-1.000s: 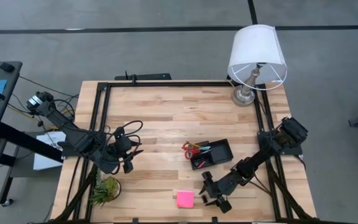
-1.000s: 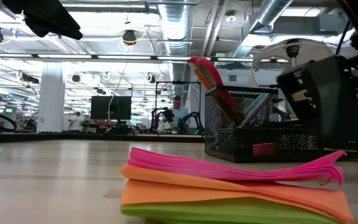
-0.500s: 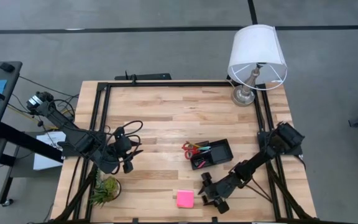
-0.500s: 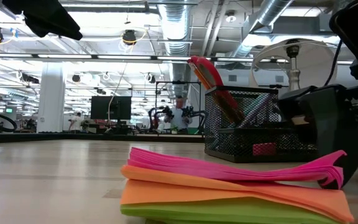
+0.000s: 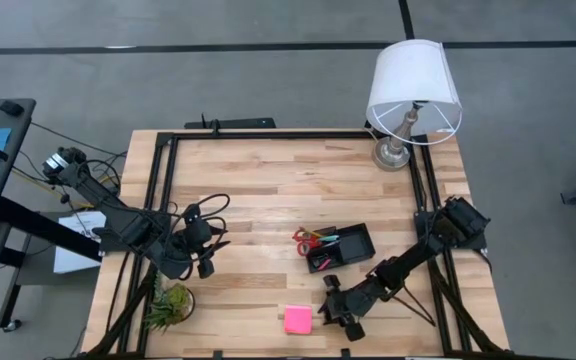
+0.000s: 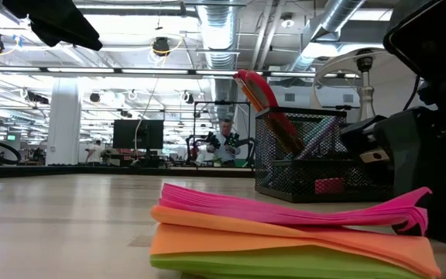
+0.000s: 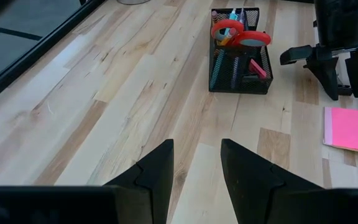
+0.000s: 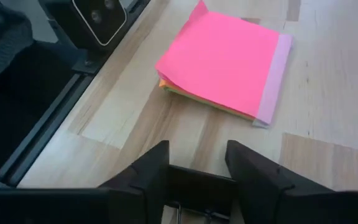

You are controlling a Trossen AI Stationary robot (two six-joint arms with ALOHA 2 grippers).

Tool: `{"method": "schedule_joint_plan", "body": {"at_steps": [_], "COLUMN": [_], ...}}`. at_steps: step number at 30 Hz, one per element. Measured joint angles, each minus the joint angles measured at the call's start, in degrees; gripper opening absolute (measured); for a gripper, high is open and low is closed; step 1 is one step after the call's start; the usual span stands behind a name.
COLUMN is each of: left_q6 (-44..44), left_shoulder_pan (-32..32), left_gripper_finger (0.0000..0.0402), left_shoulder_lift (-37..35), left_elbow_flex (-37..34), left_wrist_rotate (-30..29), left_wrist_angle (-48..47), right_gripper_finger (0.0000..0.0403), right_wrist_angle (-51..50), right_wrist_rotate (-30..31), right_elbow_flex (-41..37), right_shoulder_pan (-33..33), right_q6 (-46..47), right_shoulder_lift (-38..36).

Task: Pick and place office supplies into organizer
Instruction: Put the binder clip into the desk organizer

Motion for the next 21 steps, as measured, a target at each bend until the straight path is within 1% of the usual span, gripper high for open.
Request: {"method": "schedule_joint_plan", "body": {"at_steps": [4, 7, 11, 13, 17, 19, 21], "left_q6": [0.0, 0.0, 0.0, 0.0, 0.0, 0.0, 0.0], "left_shoulder_pan": [0.0, 0.0, 0.0, 0.0, 0.0, 0.0, 0.0], "left_gripper_finger": [0.0126, 0.0126, 0.0126, 0.0126, 0.0126, 0.0126, 0.0126], "left_shoulder_lift": [0.0, 0.0, 0.0, 0.0, 0.0, 0.0, 0.0], "left_elbow_flex": [0.0, 0.0, 0.0, 0.0, 0.0, 0.0, 0.0], "left_wrist_rotate": [0.0, 0.0, 0.0, 0.0, 0.0, 0.0, 0.0], "left_wrist_angle": [0.0, 0.0, 0.0, 0.0, 0.1, 0.1, 0.1], "right_gripper_finger": [0.013, 0.0133, 0.0149, 0.0151, 0.013, 0.0127, 0.0127], "right_wrist_angle": [0.4, 2.3, 7.4, 7.0, 4.3, 3.0, 0.7], "right_wrist_rotate": [0.0, 0.0, 1.2, 2.0, 3.7, 4.3, 6.8], "right_elbow_flex": [-0.1, -0.4, -0.6, -0.6, -0.7, -0.6, -0.6], "right_shoulder_pan": [0.4, 0.4, 0.4, 0.4, 0.5, 0.3, 0.1], "right_q6": [0.3, 0.4, -0.6, -2.3, -3.8, -5.6, -7.1], "right_shoulder_lift": [0.0, 0.2, 0.3, -0.5, -5.5, -9.0, -13.0]}}
